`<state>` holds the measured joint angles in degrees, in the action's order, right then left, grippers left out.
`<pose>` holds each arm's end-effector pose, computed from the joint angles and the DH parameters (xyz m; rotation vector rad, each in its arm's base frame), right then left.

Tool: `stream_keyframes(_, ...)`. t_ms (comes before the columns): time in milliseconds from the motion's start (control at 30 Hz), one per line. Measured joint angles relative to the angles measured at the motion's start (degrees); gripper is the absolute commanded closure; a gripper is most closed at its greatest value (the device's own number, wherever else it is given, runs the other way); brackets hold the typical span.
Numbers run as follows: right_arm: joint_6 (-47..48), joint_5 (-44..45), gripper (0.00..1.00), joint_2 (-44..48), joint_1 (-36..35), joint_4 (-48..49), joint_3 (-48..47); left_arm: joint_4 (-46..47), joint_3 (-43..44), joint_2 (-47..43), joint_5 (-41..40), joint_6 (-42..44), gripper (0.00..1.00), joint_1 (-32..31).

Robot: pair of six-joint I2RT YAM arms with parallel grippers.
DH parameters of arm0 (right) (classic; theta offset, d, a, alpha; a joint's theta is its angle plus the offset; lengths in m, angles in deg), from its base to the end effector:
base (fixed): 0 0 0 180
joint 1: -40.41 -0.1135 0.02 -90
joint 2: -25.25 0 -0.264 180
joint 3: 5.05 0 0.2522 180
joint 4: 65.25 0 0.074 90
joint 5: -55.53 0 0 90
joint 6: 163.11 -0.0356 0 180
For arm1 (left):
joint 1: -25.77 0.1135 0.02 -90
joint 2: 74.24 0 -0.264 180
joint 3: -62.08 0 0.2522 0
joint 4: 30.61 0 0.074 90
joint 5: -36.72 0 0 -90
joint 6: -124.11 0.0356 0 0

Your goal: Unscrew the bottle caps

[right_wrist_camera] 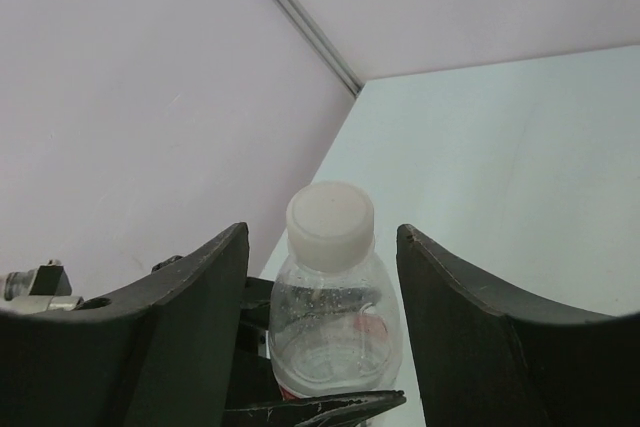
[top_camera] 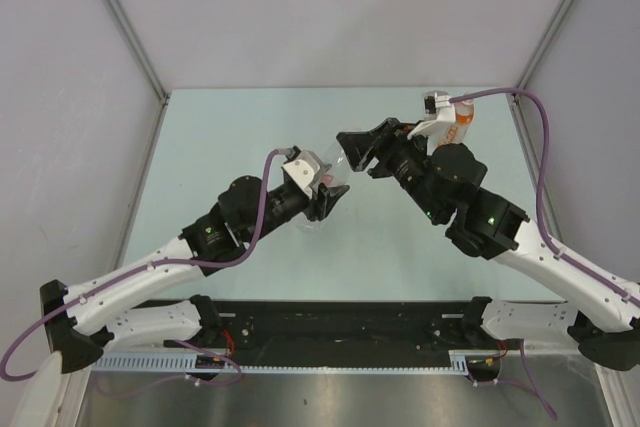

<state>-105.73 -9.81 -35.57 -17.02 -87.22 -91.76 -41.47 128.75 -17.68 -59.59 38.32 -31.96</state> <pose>0.1333 0.1810 0.4614 0.0212 1.5823 0.9292 0.1273 -0.1942 0.3766 0.7573 1.4330 -0.6395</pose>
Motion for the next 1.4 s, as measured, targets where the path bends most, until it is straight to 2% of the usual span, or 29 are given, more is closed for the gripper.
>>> stream_keyframes(167, 0.22, 0.17, 0.47, -0.74, -0.09, 0.07, -0.04, 0.00, 0.00, 0.00, -0.07, 0.39, 1.00, -0.33)
stream_keyframes(300, 0.35, 0.72, 0.50, -0.74, -0.11, 0.39, -0.17, -0.02, 0.00, 0.00, -0.11, 0.57, 1.00, -0.50)
stream_keyframes(400, 0.35, 1.40, 0.57, -0.79, -0.11, 0.44, -0.35, -0.02, 0.00, -0.02, -0.22, 0.83, 1.00, -0.72)
stream_keyframes(533, 0.74, 1.70, 0.79, -0.87, -0.13, 0.44, -0.37, -0.07, -0.13, -0.33, -0.59, 0.83, 1.00, -0.92)
stream_keyframes(600, 1.03, 1.70, 0.86, -0.94, -0.13, 0.52, -0.37, -0.04, -0.31, -0.50, -0.63, 0.85, 1.00, -0.96)
stream_keyframes(633, 1.11, 1.70, 0.98, -0.98, -0.13, 0.52, -0.37, -0.04, -0.37, -0.57, -0.68, 0.83, 1.00, -0.98)
stream_keyframes(900, 2.21, -0.07, 1.00, -1.11, -0.20, 0.94, -0.48, -0.94, -0.48, -1.62, -0.22, 0.76, 1.00, -1.01)
stream_keyframes(1067, 4.55, -4.76, 1.00, 0.09, 0.20, 0.98, -0.59, -2.19, -0.33, -3.50, 4.92, -0.94, 1.00, -0.24)
stream_keyframes(1233, 7.06, -14.97, 1.00, 3.63, 2.62, 1.49, -0.68, -2.73, 2.23, -4.15, 18.36, -5.70, 1.00, 2.99)
stream_keyframes(1400, 9.68, -26.88, 1.00, 7.13, 4.90, 3.02, -0.37, 0.81, 3.67, -3.58, 36.94, -13.90, 1.00, 7.87)
